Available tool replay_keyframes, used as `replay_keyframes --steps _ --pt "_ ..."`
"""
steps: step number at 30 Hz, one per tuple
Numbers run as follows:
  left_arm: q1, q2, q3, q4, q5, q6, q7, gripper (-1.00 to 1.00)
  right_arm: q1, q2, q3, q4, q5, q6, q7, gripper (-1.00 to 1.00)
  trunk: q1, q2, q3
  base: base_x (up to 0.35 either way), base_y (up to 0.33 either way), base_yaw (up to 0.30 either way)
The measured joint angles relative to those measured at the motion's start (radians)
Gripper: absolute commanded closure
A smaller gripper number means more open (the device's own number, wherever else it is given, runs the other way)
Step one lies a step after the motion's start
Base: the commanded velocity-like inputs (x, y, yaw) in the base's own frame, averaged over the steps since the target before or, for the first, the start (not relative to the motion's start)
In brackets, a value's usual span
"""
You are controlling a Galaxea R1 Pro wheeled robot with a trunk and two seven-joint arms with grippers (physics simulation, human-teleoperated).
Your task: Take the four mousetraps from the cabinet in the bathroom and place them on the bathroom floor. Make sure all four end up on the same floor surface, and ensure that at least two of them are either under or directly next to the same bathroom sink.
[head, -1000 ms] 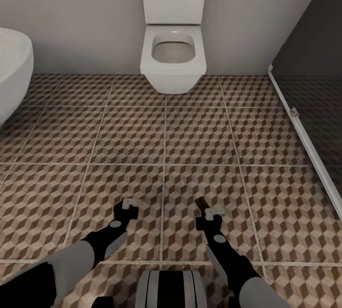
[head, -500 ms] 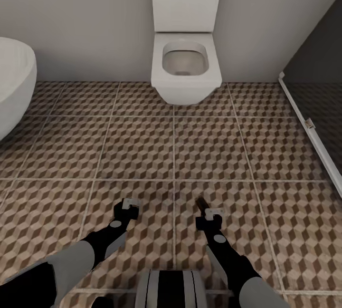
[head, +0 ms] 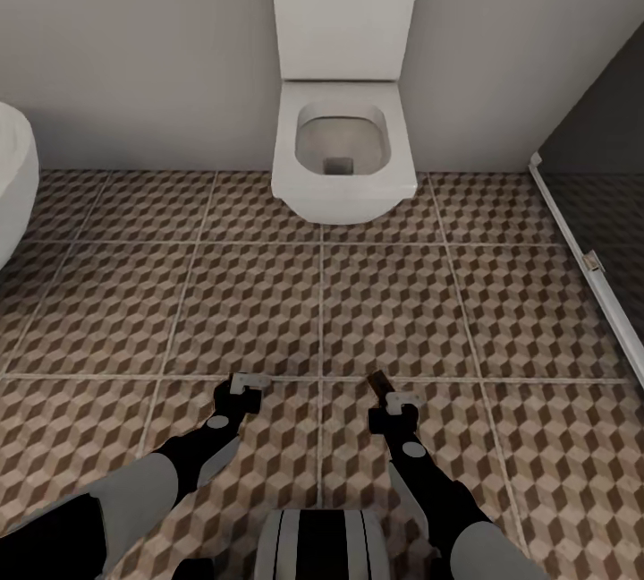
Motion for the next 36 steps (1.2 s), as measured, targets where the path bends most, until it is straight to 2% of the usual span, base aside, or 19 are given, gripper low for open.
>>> replay_keyframes --steps 15,36 --pt "0.0 0.0 0.0 0.0 0.0 -0.001 0.0 1.0 0.0 0.0 0.0 0.0 0.0 0.0 0.0 1.0 0.0 0.0 0.0 0.282 -0.165 0.0" --pt "0.0 0.001 0.0 0.0 0.0 -0.002 0.0 1.0 0.0 0.0 0.0 0.0 0.0 0.001 0.0 1.0 0.0 0.0 0.0 0.239 -0.009 0.0"
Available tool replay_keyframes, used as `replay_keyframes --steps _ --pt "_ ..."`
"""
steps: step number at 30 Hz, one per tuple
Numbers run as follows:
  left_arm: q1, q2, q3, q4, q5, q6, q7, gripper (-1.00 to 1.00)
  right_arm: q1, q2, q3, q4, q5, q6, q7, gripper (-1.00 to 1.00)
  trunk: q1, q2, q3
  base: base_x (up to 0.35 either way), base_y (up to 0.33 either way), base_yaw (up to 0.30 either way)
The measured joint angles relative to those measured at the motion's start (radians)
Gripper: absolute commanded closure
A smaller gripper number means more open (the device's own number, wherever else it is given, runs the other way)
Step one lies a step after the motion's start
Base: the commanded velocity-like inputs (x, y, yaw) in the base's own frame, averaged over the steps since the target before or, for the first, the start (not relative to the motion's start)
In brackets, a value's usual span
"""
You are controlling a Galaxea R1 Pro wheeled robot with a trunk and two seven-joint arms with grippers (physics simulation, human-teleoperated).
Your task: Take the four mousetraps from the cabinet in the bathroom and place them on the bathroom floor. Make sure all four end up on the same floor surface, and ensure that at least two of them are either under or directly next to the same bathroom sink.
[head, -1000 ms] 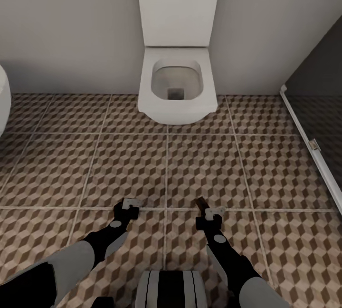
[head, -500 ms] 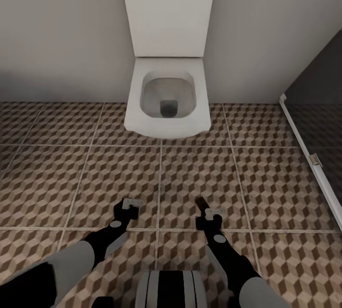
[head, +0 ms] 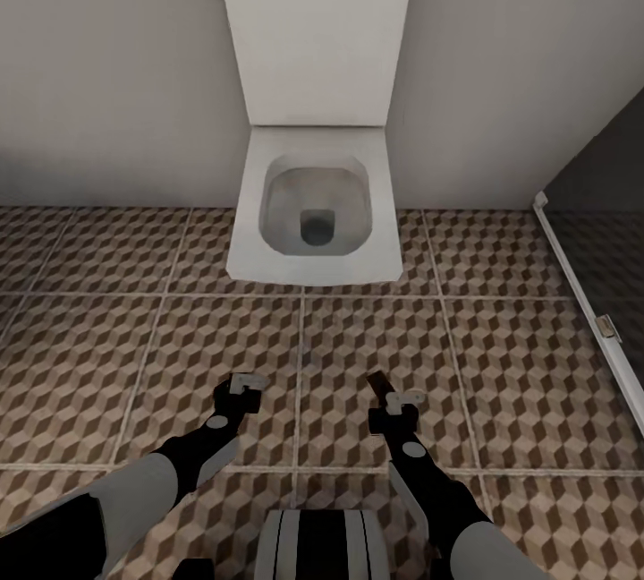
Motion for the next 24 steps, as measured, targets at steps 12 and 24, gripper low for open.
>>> replay_keyframes --steps 12,24 --pt "0.0 0.0 0.0 0.0 -0.001 -0.001 0.0 1.0 0.0 -0.001 0.0 0.0 0.001 -0.001 0.0 1.0 0.0 0.0 0.0 0.107 0.0 0.0" --pt "0.001 -0.001 0.0 0.001 0.0 -0.088 -0.001 1.0 0.0 0.018 0.001 0.001 0.14 -0.046 0.005 1.0 0.0 0.0 0.0 0.004 0.0 0.0"
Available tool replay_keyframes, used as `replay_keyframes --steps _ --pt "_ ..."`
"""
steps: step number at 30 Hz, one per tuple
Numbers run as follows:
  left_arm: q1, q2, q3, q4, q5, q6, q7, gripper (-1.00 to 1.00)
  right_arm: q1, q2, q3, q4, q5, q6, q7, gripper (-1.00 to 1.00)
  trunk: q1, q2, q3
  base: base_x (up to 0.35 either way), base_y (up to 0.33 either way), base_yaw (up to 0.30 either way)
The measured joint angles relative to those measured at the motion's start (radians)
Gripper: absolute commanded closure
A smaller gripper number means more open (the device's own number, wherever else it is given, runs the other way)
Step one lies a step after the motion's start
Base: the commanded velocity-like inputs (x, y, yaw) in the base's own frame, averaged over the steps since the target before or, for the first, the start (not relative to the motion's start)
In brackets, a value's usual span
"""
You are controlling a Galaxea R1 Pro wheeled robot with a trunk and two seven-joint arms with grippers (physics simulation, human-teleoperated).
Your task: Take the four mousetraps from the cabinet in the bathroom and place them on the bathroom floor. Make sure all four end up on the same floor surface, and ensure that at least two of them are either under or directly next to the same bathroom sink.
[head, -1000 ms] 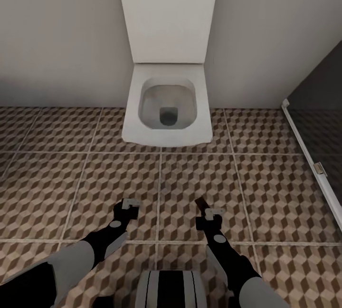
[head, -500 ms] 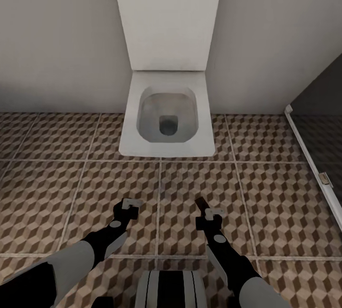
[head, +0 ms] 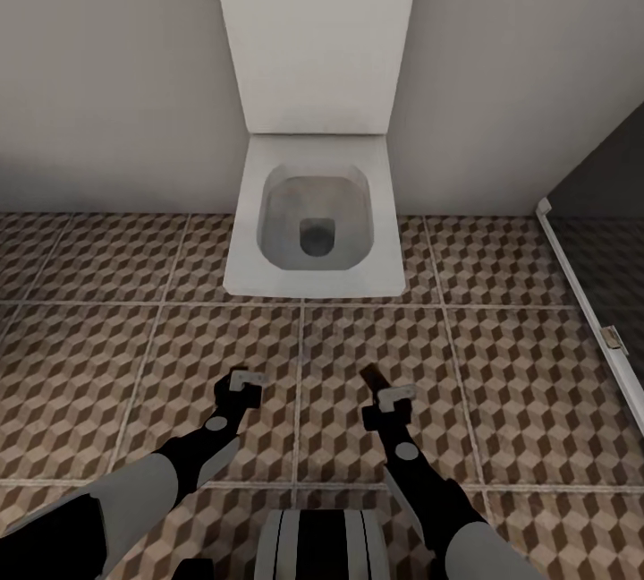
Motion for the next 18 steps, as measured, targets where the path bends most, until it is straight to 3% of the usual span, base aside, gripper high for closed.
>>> replay_keyframes --steps 13,18 --pt "0.0 -0.001 -0.011 0.01 -0.006 -0.013 -0.001 1.0 0.0 0.002 -0.001 0.003 0.012 0.01 0.07 1.0 0.0 0.0 0.0 0.0 0.0 0.0" --pt "0.0 -0.017 -0.012 0.048 -0.007 -0.01 -0.004 1.0 -0.004 0.001 -0.002 0.003 0.013 0.068 0.077 1.0 0.0 0.0 0.0 0.0 0.0 0.0"
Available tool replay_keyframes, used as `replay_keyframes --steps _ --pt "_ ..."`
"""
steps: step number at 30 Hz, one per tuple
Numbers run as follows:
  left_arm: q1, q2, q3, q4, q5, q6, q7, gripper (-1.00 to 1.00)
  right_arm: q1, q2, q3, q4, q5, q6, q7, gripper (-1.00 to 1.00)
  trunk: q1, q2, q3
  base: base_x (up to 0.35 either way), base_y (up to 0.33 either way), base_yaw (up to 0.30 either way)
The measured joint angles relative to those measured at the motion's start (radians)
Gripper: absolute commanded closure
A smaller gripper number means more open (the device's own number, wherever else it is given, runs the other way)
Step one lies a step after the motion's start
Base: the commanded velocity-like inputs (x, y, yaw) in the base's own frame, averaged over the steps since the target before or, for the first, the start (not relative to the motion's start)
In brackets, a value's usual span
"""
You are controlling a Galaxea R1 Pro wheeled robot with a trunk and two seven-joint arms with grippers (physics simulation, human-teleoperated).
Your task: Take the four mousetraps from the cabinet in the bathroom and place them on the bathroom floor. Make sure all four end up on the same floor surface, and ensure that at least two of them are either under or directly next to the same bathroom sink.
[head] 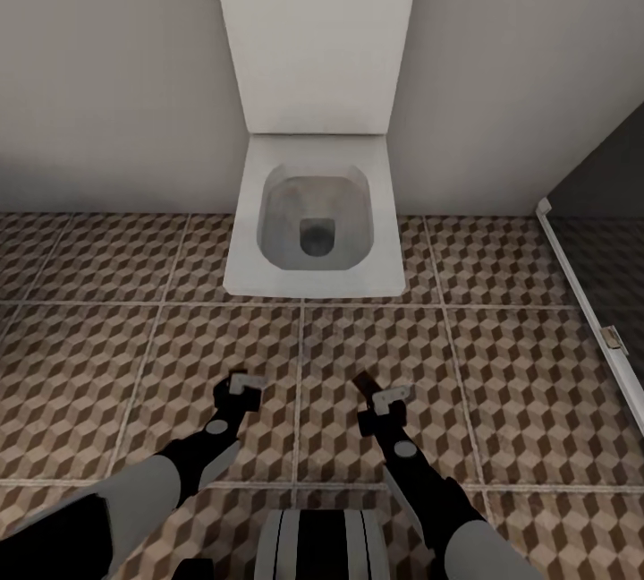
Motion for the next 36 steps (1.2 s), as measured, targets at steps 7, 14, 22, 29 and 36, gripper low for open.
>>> replay_keyframes --steps 7,14,22,29,36 --pt "0.0 -0.043 0.0 0.086 -0.001 0.006 -0.012 1.0 -0.024 0.0 -0.002 0.008 -0.001 0.048 0.001 1.0 0.0 0.0 0.0 0.0 0.0 0.0" --pt "0.0 -0.058 0.001 0.106 0.0 0.007 -0.046 1.0 -0.087 0.0 -0.003 0.096 -0.001 0.065 0.002 1.0 0.0 0.0 0.0 0.0 0.0 0.0" --pt "0.0 -0.063 0.001 0.113 -0.001 0.005 -0.048 1.0 -0.102 0.001 -0.004 0.112 -0.002 0.066 0.002 1.0 0.0 0.0 0.0 0.0 0.0 0.0" --pt "0.0 -0.063 -0.002 0.108 -0.002 -0.011 -0.049 1.0 -0.102 0.002 -0.003 0.109 -0.004 0.056 0.002 1.0 0.0 0.0 0.0 0.0 0.0 0.0" --pt "0.0 -0.062 -0.004 0.106 -0.011 -0.031 -0.049 1.0 -0.102 0.002 -0.002 0.105 -0.004 0.017 0.002 1.0 0.0 0.0 0.0 0.0 0.0 0.0"
